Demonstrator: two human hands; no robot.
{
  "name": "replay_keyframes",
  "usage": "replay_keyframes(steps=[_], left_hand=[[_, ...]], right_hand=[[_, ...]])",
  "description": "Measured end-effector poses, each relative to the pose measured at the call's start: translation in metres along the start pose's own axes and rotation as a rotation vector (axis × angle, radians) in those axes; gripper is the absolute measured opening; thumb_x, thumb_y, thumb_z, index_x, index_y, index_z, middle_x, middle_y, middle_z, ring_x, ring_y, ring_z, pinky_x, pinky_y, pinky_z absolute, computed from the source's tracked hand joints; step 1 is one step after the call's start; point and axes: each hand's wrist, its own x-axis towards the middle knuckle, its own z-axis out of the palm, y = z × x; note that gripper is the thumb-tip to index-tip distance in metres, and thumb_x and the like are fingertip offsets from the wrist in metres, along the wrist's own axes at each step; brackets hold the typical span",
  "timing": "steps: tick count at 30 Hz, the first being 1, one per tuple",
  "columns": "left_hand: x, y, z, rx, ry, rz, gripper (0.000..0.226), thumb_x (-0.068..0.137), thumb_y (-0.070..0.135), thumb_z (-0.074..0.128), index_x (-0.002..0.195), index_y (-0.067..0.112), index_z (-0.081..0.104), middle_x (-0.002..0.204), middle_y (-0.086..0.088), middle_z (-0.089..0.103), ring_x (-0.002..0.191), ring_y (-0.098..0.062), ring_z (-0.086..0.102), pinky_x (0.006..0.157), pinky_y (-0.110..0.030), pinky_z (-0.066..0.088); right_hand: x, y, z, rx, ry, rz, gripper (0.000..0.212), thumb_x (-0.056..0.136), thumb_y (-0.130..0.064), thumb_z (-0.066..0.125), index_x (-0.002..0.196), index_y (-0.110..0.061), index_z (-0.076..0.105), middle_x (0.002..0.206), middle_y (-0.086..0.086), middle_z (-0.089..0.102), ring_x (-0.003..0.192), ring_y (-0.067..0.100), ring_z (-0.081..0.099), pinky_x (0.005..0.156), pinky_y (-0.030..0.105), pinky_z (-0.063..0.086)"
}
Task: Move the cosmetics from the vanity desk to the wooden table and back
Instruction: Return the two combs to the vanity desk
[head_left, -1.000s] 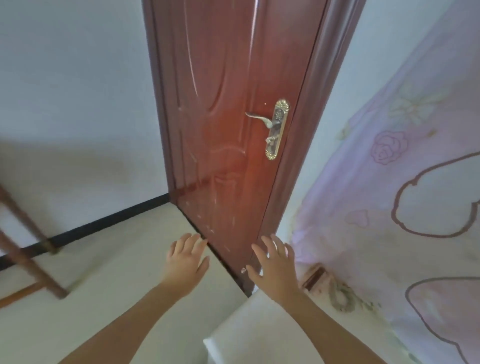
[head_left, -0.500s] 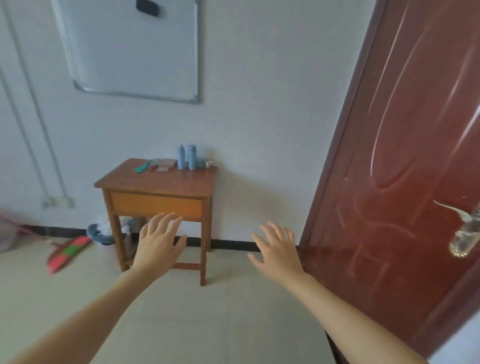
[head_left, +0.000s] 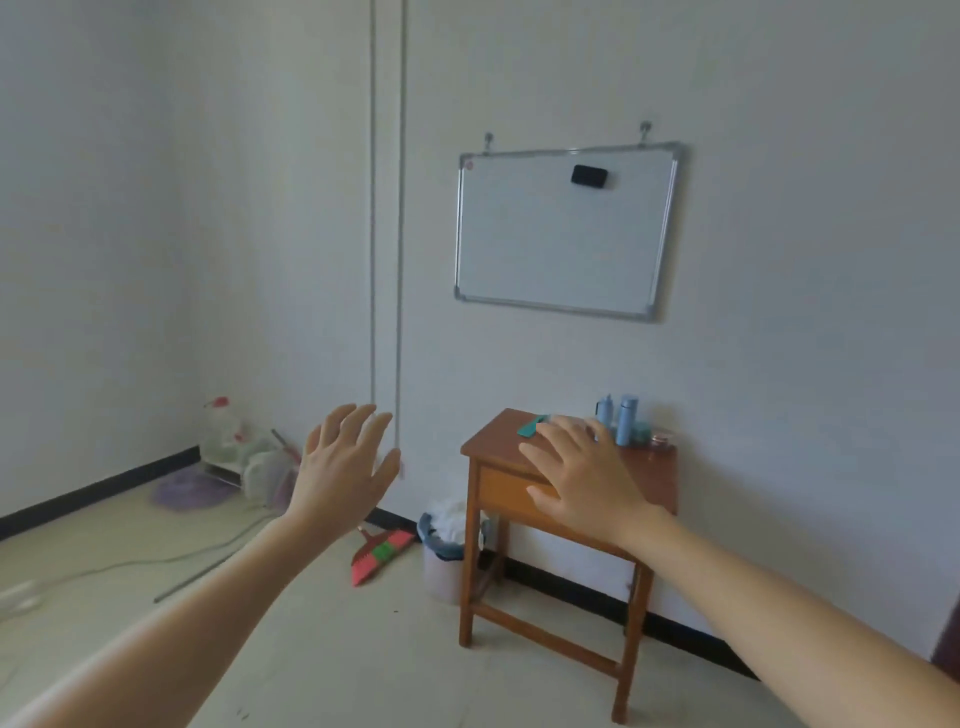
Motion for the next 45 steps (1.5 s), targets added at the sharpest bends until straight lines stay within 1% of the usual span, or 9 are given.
replay_keyframes(steps=[7,14,18,22,24,26,29,40,45], left_hand=[[0.052,-0.024,0.020,0.055,-0.015,0.007,0.066,0.080,0.048,0.023,0.120,0.007,0.056,0.125,-0.014,0.056,0.121,-0.037,0.045,0.094,-0.053,0.039],[0.143,-0.017,0.086,0.069,0.010,0.032,0.077,0.077,0.055,0.013,0.130,0.011,0.047,0.136,-0.009,0.047,0.130,-0.031,0.034,0.105,-0.049,0.029],[0.200,-0.001,0.135,0.040,-0.027,0.028,0.050,0.093,0.039,0.038,0.137,0.015,0.036,0.145,-0.004,0.035,0.136,-0.025,0.020,0.110,-0.043,0.020],[0.247,0.009,0.183,0.015,-0.034,-0.016,0.049,0.095,0.036,0.037,0.139,0.017,0.030,0.147,-0.001,0.030,0.138,-0.022,0.016,0.112,-0.039,0.016],[0.261,0.008,0.208,-0.004,-0.055,-0.047,0.049,0.095,0.037,0.037,0.139,0.018,0.030,0.147,-0.001,0.030,0.138,-0.021,0.016,0.112,-0.039,0.015],[0.269,0.002,0.234,-0.020,-0.081,-0.071,0.048,0.095,0.036,0.037,0.139,0.018,0.031,0.147,-0.001,0.030,0.138,-0.022,0.016,0.112,-0.040,0.016],[0.284,-0.016,0.269,-0.012,-0.131,-0.084,0.049,0.095,0.038,0.037,0.139,0.019,0.031,0.147,0.000,0.030,0.138,-0.021,0.016,0.112,-0.039,0.016],[0.415,-0.113,0.384,-0.107,-0.178,-0.075,0.048,0.095,0.036,0.037,0.139,0.015,0.032,0.146,-0.005,0.032,0.136,-0.024,0.020,0.111,-0.039,0.019],[0.465,-0.133,0.446,-0.165,-0.228,-0.034,0.053,0.092,0.042,0.032,0.136,0.013,0.037,0.143,-0.007,0.037,0.134,-0.026,0.025,0.108,-0.041,0.023]], right_hand=[[0.047,0.031,0.058,0.061,-0.006,0.082,0.045,0.057,-0.035,0.081,0.097,-0.017,0.068,0.101,0.008,0.067,0.098,0.028,0.064,0.081,0.045,0.050],[0.056,0.120,0.141,0.056,-0.044,0.293,0.050,0.046,-0.023,0.088,0.092,-0.012,0.070,0.092,0.012,0.068,0.087,0.029,0.067,0.066,0.043,0.053],[0.068,0.170,0.184,0.018,-0.111,0.324,0.054,0.043,-0.023,0.090,0.091,-0.010,0.071,0.090,0.013,0.068,0.084,0.029,0.067,0.063,0.042,0.054],[0.090,0.202,0.227,0.038,-0.147,0.345,0.053,0.044,-0.022,0.090,0.091,-0.007,0.071,0.088,0.015,0.068,0.081,0.032,0.067,0.059,0.043,0.054],[0.095,0.206,0.255,0.110,-0.197,0.365,0.048,0.054,-0.017,0.086,0.097,-0.004,0.069,0.095,0.019,0.067,0.088,0.036,0.065,0.065,0.047,0.052],[0.095,0.204,0.284,0.191,-0.240,0.384,0.043,0.073,-0.016,0.074,0.112,-0.004,0.063,0.113,0.021,0.061,0.108,0.038,0.056,0.082,0.050,0.045],[0.100,0.195,0.328,0.227,-0.355,0.355,0.044,0.088,-0.023,0.054,0.130,-0.009,0.049,0.133,0.016,0.047,0.127,0.031,0.039,0.100,0.045,0.033],[0.191,0.213,0.470,0.142,-0.606,0.402,0.049,0.096,-0.030,0.038,0.142,-0.020,0.027,0.147,0.005,0.028,0.135,0.020,0.021,0.108,0.033,0.020],[0.202,0.221,0.524,0.155,-0.699,0.514,0.046,0.096,-0.030,0.037,0.140,-0.019,0.031,0.142,0.004,0.035,0.130,0.020,0.029,0.102,0.031,0.028]])
